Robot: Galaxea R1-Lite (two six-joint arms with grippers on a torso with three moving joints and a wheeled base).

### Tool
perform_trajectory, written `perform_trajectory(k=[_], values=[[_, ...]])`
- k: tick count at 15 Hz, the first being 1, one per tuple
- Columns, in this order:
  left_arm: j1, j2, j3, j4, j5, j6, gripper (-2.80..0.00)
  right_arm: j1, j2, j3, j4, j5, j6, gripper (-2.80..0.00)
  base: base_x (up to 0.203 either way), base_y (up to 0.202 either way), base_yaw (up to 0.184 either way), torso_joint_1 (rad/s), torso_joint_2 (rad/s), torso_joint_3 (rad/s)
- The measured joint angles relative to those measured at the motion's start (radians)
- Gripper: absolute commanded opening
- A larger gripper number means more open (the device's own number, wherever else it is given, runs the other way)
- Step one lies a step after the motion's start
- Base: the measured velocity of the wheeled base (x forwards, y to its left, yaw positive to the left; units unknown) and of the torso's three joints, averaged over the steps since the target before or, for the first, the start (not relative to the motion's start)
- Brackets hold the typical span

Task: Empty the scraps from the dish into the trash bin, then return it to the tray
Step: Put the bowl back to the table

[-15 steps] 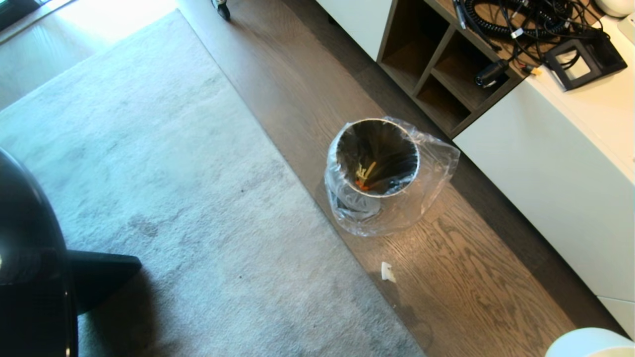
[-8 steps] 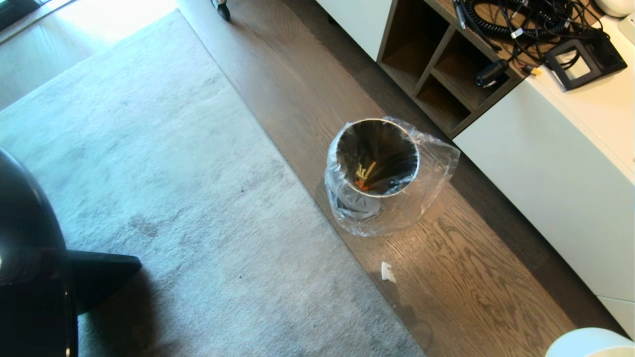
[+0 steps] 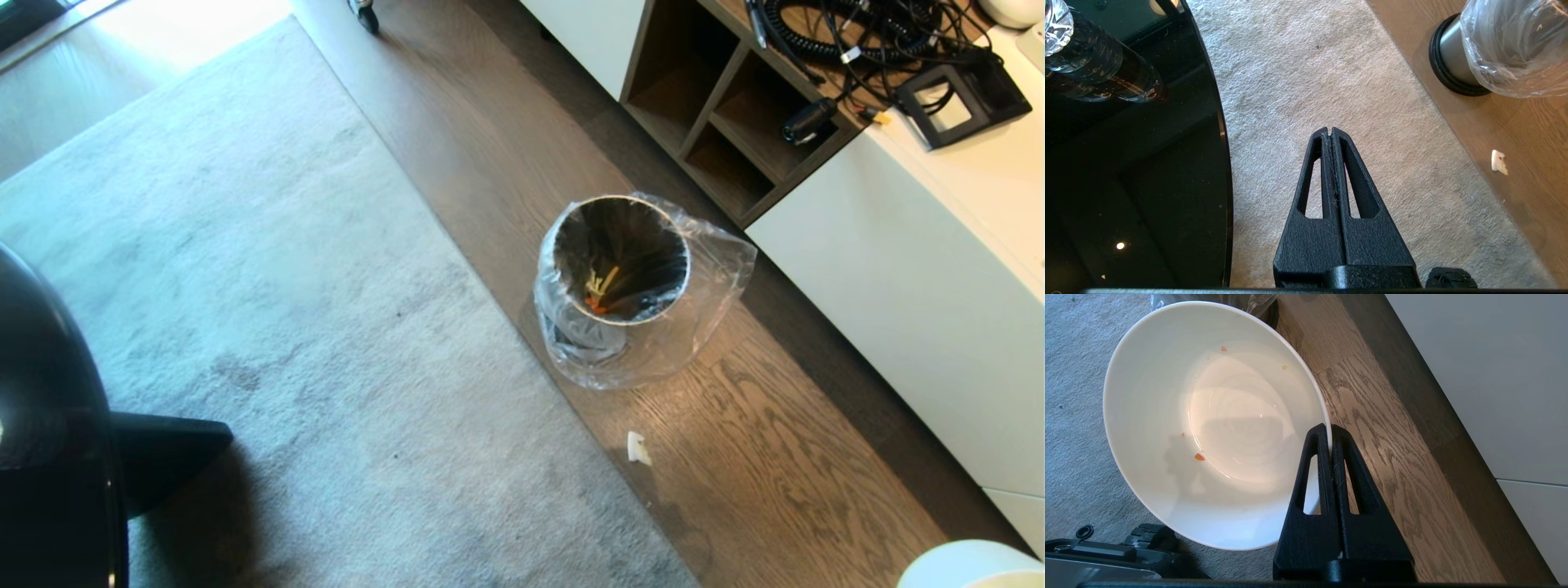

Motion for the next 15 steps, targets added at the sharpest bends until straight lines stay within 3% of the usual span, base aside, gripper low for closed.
perform_trajectory(k=[15], values=[[0.000,0.000,0.000,0.000,0.000,-0.002,-2.80,0.000,0.000,0.000,0.000,0.000,0.000,-2.80,0.000,0.000,0.000,0.000,0.00,0.000]])
